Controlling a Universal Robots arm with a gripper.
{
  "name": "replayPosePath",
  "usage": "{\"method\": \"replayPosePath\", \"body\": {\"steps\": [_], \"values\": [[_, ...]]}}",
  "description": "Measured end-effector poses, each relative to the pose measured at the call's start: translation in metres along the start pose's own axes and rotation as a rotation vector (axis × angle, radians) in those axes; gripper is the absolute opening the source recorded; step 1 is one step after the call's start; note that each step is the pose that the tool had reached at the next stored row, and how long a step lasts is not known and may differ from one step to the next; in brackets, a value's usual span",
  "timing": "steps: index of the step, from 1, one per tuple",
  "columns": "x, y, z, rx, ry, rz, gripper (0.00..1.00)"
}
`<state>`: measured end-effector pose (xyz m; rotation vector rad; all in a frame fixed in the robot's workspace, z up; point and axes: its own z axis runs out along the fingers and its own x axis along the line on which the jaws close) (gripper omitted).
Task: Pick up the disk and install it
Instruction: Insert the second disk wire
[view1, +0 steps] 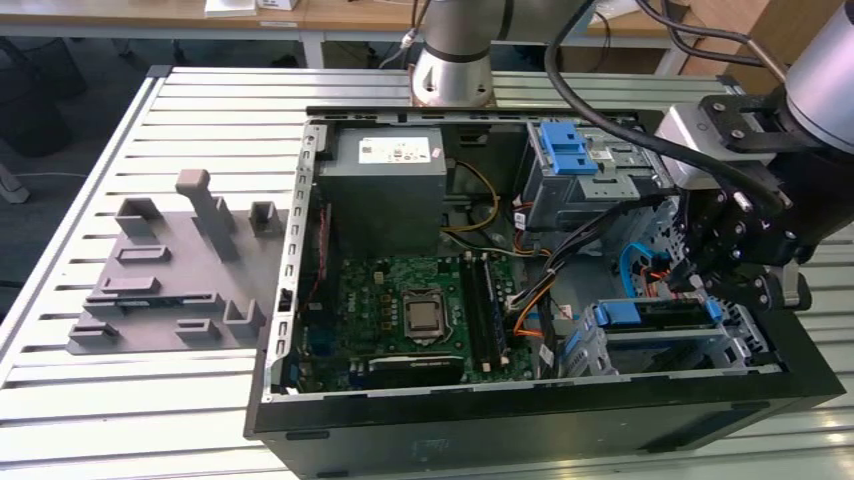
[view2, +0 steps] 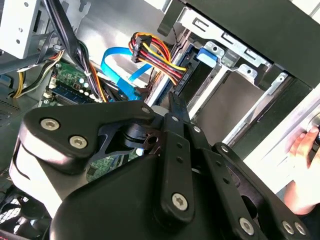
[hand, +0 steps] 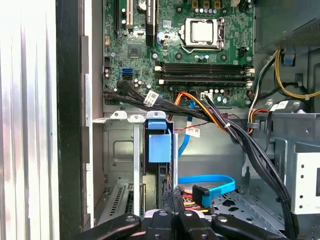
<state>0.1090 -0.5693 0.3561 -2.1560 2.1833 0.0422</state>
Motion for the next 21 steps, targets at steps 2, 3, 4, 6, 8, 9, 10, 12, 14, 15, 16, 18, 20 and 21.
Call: {"method": "replayPosePath", "body": {"steps": [2, 3, 4, 6, 8, 9, 10, 12, 14, 15, 16, 18, 20, 21], "values": [[-0.0001, 0.0014, -0.0022, -0.0004, -0.0011, 0.000, 0.11], [-0.0002, 0.0023, -0.0030, -0.0006, -0.0017, 0.000, 0.11], [-0.0002, 0.0034, -0.0034, -0.0006, -0.0023, 0.000, 0.11], [-0.0002, 0.0057, -0.0036, -0.0007, -0.0026, 0.000, 0.11], [-0.0001, 0.0077, -0.0038, -0.0007, -0.0024, 0.000, 0.11], [-0.0002, 0.0082, -0.0038, -0.0007, -0.0024, 0.000, 0.11], [-0.0002, 0.0085, -0.0038, -0.0007, -0.0024, 0.000, 0.11], [-0.0005, 0.0088, -0.0041, -0.0010, -0.0024, 0.000, 0.11], [-0.0011, 0.0093, -0.0049, -0.0017, -0.0030, 0.000, 0.11], [-0.0015, 0.0095, -0.0054, -0.0021, -0.0033, 0.000, 0.11], [-0.0020, 0.0099, -0.0060, -0.0026, -0.0034, 0.000, 0.11], [-0.0033, 0.0106, -0.0072, -0.0035, -0.0037, 0.000, 0.11], [-0.0050, 0.0112, -0.0083, -0.0045, -0.0035, 0.000, 0.11], [-0.0059, 0.0115, -0.0089, -0.0049, -0.0034, 0.000, 0.11]]}}
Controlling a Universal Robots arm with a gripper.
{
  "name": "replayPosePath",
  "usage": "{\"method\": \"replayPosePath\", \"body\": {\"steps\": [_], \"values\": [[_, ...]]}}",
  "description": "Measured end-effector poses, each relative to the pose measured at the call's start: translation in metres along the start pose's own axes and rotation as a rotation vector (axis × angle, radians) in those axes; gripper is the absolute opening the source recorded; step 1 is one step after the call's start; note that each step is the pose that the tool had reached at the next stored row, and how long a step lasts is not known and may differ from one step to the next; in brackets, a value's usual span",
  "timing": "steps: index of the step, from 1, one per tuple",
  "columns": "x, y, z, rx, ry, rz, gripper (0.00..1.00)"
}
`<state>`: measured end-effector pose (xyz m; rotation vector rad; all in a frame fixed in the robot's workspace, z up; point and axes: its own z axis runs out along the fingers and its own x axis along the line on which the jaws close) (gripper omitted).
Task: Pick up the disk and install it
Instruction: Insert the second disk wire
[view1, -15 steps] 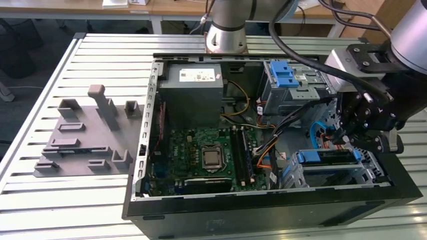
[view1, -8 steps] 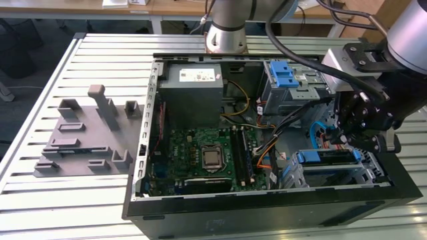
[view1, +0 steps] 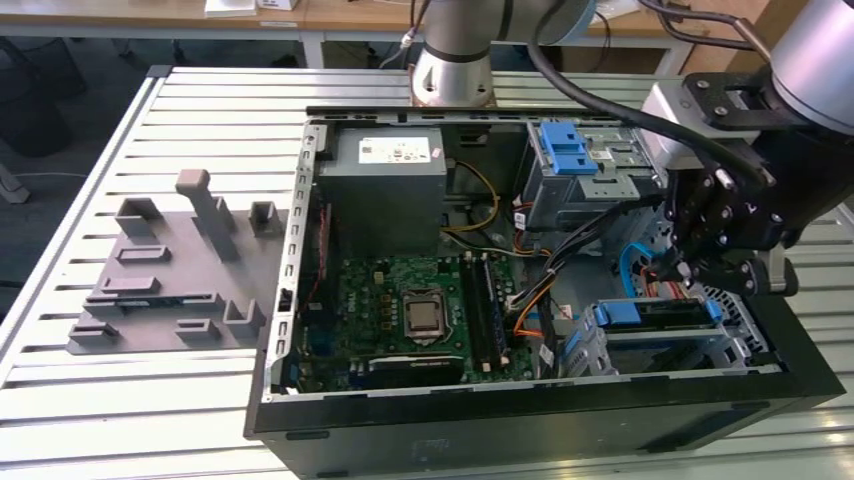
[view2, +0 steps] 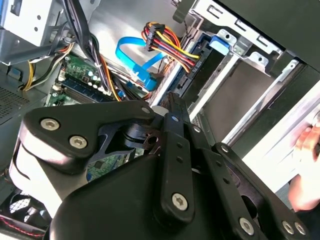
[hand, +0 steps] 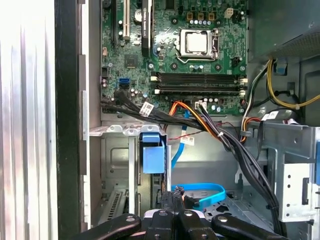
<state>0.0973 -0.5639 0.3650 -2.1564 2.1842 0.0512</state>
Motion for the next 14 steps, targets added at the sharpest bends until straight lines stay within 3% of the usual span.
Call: {"method": "replayPosePath", "body": {"steps": [14], "values": [[-0.0096, 0.0010, -0.0062, -0.0034, 0.0000, 0.000, 0.11]]}}
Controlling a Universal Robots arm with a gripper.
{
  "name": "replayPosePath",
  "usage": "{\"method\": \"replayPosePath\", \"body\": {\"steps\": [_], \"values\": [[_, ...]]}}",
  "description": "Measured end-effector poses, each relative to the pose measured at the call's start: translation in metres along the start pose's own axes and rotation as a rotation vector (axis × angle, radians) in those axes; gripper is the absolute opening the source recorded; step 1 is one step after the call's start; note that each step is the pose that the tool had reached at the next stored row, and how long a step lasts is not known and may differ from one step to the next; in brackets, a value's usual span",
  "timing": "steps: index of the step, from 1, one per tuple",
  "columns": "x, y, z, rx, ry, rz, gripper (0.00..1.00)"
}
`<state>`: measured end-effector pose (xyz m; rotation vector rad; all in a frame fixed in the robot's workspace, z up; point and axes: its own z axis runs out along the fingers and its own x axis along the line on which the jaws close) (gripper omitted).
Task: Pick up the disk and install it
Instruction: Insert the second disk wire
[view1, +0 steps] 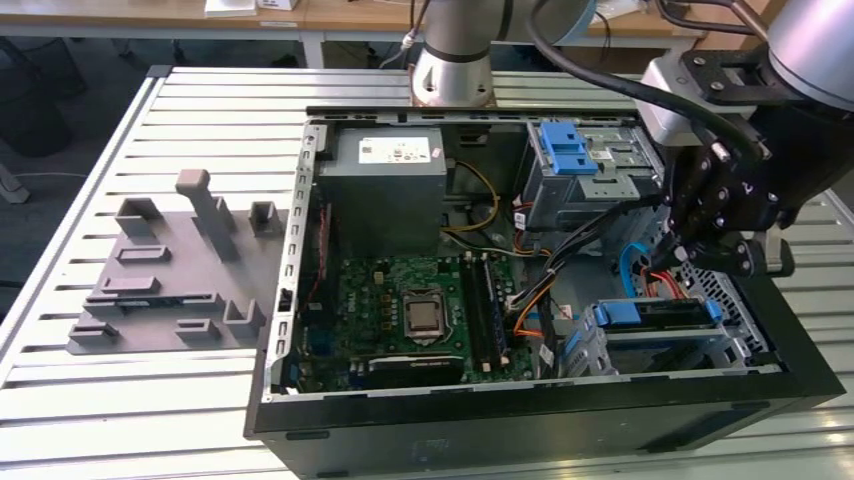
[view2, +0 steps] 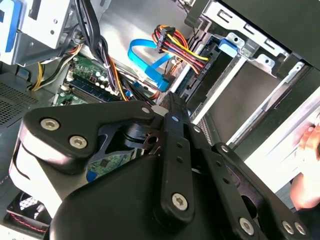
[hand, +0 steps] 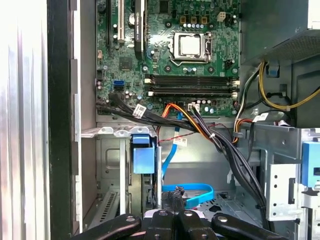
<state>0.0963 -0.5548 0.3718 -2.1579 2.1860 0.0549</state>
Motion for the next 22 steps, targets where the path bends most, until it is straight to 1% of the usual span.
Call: {"method": "replayPosePath", "body": {"steps": [4, 7, 8, 10, 13, 14, 20, 22], "values": [[-0.0020, 0.0000, -0.0010, -0.0002, 0.0003, 0.000, 0.11], [-0.0051, 0.0000, -0.0009, -0.0003, 0.0085, 0.000, 0.11], [-0.0063, -0.0001, -0.0008, -0.0005, 0.0106, 0.000, 0.17], [-0.0088, -0.0002, -0.0006, -0.0007, 0.0131, 0.000, 0.17], [-0.0125, -0.0001, 0.0003, -0.0009, 0.0138, 0.000, 0.18], [-0.0132, -0.0001, 0.0010, -0.0009, 0.0139, 0.000, 0.25], [-0.0154, -0.0002, 0.0080, -0.0015, 0.0138, 0.000, 0.25], [-0.0156, -0.0002, 0.0105, -0.0016, 0.0150, 0.000, 0.25]]}}
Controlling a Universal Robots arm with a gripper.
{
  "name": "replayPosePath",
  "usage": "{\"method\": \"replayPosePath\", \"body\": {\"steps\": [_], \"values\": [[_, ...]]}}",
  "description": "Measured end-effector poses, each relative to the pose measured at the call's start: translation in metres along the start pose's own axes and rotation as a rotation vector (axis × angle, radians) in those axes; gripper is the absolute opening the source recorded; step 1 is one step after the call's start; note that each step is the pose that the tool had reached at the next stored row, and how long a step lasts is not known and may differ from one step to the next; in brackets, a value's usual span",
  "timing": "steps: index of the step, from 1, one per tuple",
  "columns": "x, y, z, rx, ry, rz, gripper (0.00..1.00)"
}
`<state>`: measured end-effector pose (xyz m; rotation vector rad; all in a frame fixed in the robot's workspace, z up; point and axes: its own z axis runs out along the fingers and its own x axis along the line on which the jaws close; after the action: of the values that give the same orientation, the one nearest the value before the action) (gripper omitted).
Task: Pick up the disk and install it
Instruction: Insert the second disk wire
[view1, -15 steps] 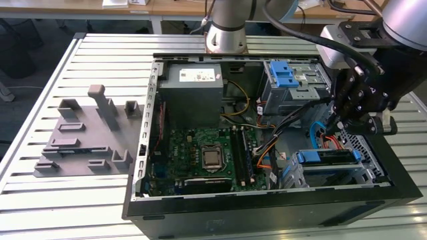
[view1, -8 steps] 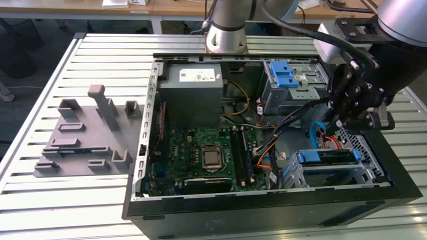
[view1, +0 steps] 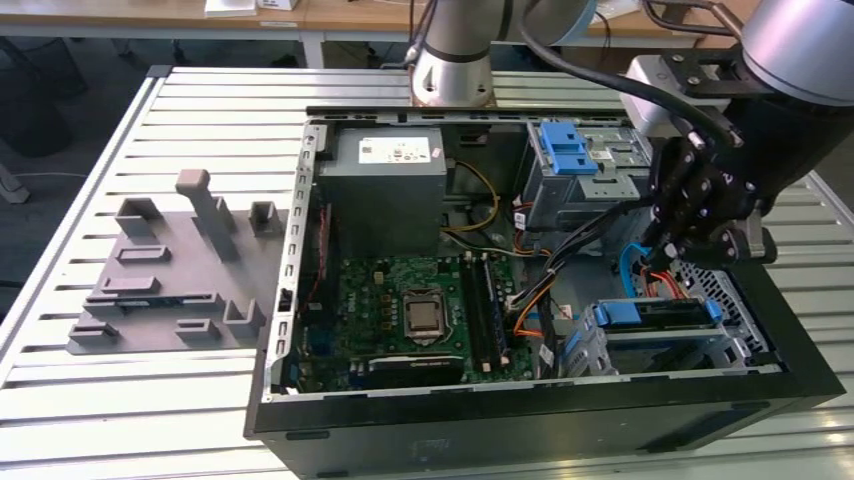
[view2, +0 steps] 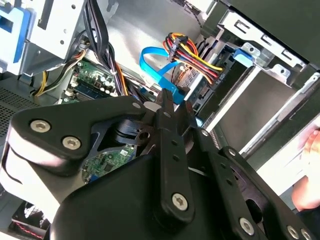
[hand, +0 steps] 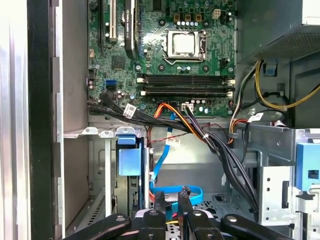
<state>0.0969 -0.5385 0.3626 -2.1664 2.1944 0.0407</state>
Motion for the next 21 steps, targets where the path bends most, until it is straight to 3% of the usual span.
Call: {"method": "replayPosePath", "body": {"steps": [5, 7, 12, 14, 21], "values": [[-0.0002, 0.0002, 0.0062, 0.0003, 0.0197, 0.000, 0.25], [-0.0002, 0.0002, 0.0073, 0.0003, 0.0243, -0.001, 0.25], [-0.0001, 0.0002, 0.0076, 0.0004, 0.0255, -0.001, 0.23], [-0.0001, 0.0002, 0.0076, 0.0004, 0.0255, -0.001, 0.16], [0.0029, 0.0002, 0.0080, 0.0004, 0.0242, 0.000, 0.16]]}}
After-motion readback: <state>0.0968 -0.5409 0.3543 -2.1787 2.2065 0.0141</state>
